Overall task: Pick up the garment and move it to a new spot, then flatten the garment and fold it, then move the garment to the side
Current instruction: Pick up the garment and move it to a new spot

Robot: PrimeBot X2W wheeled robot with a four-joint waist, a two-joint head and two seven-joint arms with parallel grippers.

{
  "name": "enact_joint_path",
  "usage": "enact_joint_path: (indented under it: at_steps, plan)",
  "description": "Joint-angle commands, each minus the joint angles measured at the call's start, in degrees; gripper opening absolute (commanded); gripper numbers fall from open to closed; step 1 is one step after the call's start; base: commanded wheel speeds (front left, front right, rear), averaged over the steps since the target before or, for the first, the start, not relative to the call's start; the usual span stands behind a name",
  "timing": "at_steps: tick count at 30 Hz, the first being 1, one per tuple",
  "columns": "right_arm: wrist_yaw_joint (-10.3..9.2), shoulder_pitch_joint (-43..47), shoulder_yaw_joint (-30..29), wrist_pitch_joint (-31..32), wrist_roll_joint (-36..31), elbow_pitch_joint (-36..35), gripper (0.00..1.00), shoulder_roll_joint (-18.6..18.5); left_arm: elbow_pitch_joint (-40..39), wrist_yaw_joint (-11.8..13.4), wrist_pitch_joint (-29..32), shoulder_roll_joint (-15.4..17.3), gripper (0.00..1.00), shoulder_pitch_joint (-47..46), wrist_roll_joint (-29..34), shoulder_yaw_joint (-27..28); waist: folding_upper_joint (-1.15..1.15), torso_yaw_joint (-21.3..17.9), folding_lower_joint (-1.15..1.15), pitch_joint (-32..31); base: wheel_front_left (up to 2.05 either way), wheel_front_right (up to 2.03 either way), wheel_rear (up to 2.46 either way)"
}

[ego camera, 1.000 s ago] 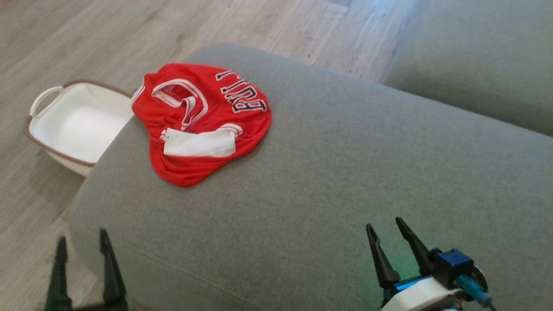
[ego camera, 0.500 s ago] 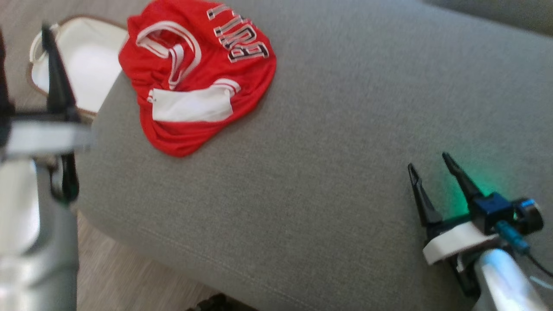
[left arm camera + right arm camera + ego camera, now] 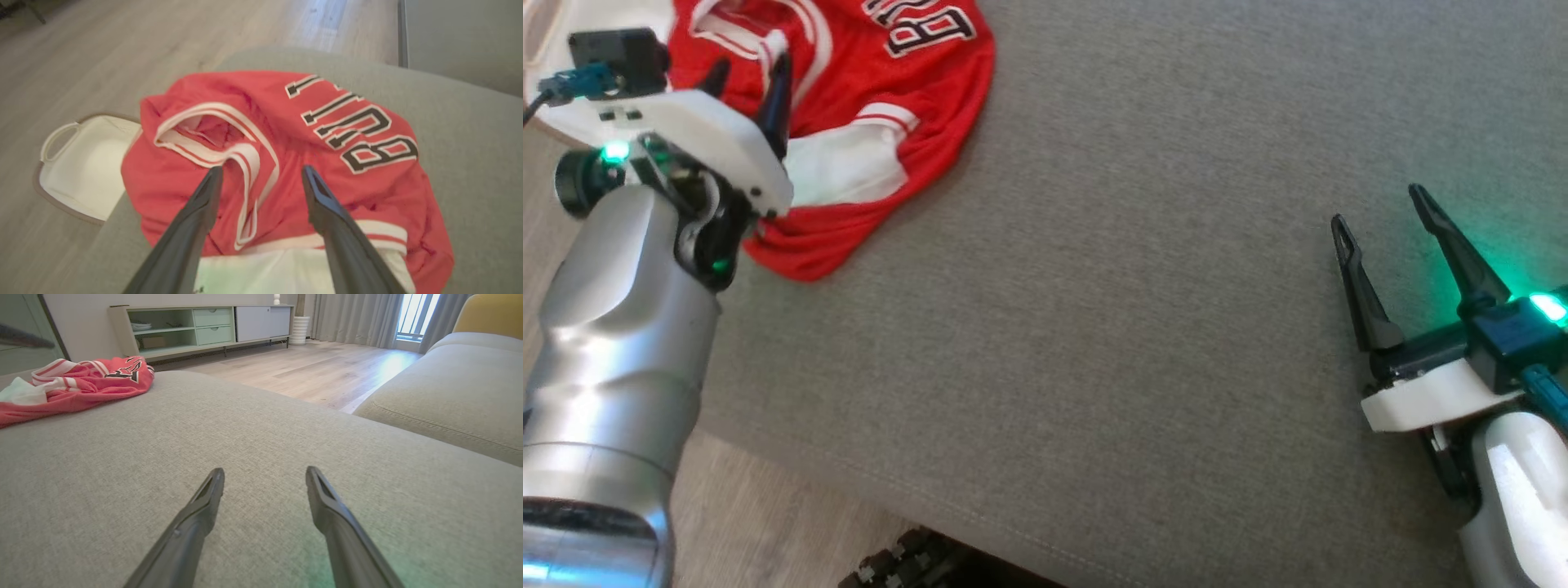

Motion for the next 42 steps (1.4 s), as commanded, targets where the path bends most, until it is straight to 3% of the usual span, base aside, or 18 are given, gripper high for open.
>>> enact_joint_path:
  at_steps: [1,8,10,16,22,27,31,37,42]
  plan:
    - [-0.05,1.3,0.5,0.6,-0.5,-0.3,1.00,-0.2,-0.9,0.1,0.3,4.4,1.00,-0.9,-0.5,1.1,0.00,-1.1,-0.01,1.0,0.00,0.00,0.00]
    - [-0.05,1.3,0.1,0.6,-1.4,-2.6,1.00,1.2,4.8,0.1,1.7,7.6,1.00,0.2,-8.7,-4.6,0.00,-3.4,-0.01,2.4,0.00,0.00,0.00]
    - [-0.05,1.3,-0.3,0.4,-1.5,-2.5,1.00,1.4,4.7,0.1,-0.2,8.0,0.00,0.0,-10.7,-5.6,0.00,-3.7,-0.01,2.3,0.00,0.00,0.00]
    - [-0.05,1.2,-0.2,-1.2,-1.3,-1.0,1.00,2.3,2.6,0.1,-5.8,10.4,0.00,-1.7,-15.4,-9.5,0.00,-4.2,-0.01,-0.3,0.00,0.00,0.00]
    - [-0.05,0.5,1.3,-4.5,0.5,3.6,1.00,4.9,-2.7,0.1,-12.8,15.1,0.00,-5.1,-18.3,-14.5,0.00,-6.3,-0.01,-7.8,0.00,0.00,0.00]
    - [-0.05,1.0,1.9,-5.9,2.6,7.2,1.00,7.6,-8.0,0.1,-14.9,19.7,0.00,-8.7,-16.8,-19.7,0.00,-9.7,-0.01,-15.4,0.00,0.00,0.00]
    - [-0.05,3.5,0.9,-6.0,5.0,4.9,1.00,9.8,-13.2,0.1,-15.9,23.1,0.00,-13.1,-13.7,-23.1,0.00,-14.2,-0.01,-22.1,0.00,0.00,0.00]
    - [-0.05,7.3,0.4,-6.0,6.5,2.4,1.00,11.2,-18.9,1.1,-15.2,23.4,0.00,-16.8,-10.2,-24.8,0.00,-20.7,-0.01,-27.6,0.00,0.00,0.00]
    - [-0.05,8.3,0.1,-6.0,6.9,0.7,1.00,11.6,-23.4,2.6,-14.0,22.6,0.00,-18.7,-9.4,-25.1,0.00,-24.7,-0.01,-28.5,0.00,0.00,0.00]
